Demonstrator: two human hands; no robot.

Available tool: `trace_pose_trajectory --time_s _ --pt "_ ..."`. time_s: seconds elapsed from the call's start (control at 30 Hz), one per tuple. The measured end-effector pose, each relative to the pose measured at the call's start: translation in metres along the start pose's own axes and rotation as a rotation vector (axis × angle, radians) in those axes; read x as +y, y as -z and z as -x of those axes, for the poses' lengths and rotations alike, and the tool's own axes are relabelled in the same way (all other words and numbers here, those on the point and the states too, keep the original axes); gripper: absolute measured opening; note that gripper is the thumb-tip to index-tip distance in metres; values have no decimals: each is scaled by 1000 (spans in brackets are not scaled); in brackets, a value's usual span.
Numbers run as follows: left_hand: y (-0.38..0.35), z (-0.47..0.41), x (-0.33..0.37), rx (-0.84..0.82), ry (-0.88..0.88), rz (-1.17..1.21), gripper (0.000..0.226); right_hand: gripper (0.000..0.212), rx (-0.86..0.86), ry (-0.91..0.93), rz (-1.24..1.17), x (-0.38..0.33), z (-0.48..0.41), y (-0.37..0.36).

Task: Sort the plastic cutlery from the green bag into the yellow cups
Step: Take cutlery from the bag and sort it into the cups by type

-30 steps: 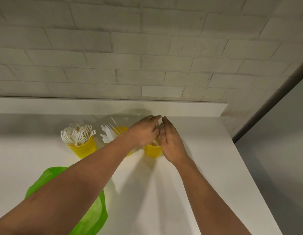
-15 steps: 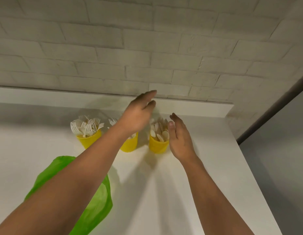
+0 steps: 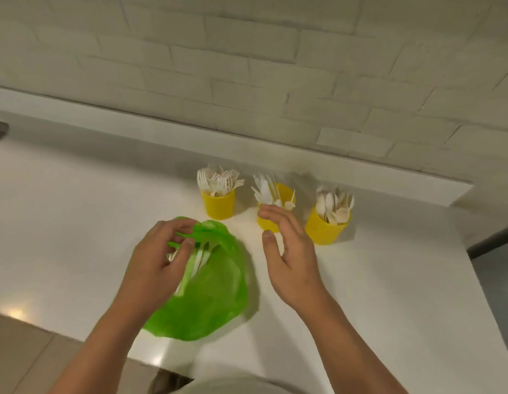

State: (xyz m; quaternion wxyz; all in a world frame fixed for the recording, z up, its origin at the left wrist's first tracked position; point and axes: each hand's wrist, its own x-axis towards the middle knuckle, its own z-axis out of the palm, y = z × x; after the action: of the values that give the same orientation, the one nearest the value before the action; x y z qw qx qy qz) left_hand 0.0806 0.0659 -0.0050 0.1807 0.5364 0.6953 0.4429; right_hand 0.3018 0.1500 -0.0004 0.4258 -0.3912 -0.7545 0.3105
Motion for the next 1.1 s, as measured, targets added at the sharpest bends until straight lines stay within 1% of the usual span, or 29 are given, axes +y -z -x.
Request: trace_pose_trajectory --time_s 0.07,0.13,0.2,0.3,0.33,0.4,0.47,0.6,0.67,0.73,0.8,0.83,0.87,0.9,0.97,1.03,1.1 --pt "15 12 -22 -7 22 -98 35 32 -86 63 16 -9 6 -25" --pt "22 21 -37 -65 32 -177 31 32 -207 87 18 -14 9 -50" --pt "22 27 -47 -145 40 -264 29 30 -359 30 41 -13 12 -72" --pt "13 28 -57 -335 111 -361 31 30 -634 -136 155 3 13 -101" --pt "10 27 -60 -403 140 -407 34 32 -702 -168 221 8 13 -107" --pt "8 21 -62 -514 204 -534 44 37 -772 -185 347 14 11 -113" --pt "11 13 -60 -533 251 -620 54 40 -791 -196 439 17 6 -114" --pt "16 0 -56 -474 291 -728 66 47 -858 -159 694 19 -4 -107" --pt "17 -4 -58 -442 282 -737 69 44 -896 -181 817 18 -6 -104" --pt "18 -7 -64 -399 248 -710 64 34 -894 -199 899 14 -10 -105" --pt "17 -8 -68 -383 246 -671 52 24 -839 -171 852 13 -14 -111" --pt "16 -9 -70 -384 267 -664 45 16 -821 -180 768 13 -15 -116" --pt "15 -9 -71 -392 306 -668 40 17 -820 -212 680 14 -15 -122" --pt "14 -8 -72 -405 350 -679 37 24 -823 -270 608 15 -15 -127" --pt "12 -8 -74 -427 431 -716 43 28 -802 -381 536 18 -13 -137" --pt "9 -8 -78 -407 498 -734 54 39 -757 -434 538 21 -12 -142" --pt "7 -10 -82 -364 536 -722 60 51 -711 -445 540 23 -12 -146"
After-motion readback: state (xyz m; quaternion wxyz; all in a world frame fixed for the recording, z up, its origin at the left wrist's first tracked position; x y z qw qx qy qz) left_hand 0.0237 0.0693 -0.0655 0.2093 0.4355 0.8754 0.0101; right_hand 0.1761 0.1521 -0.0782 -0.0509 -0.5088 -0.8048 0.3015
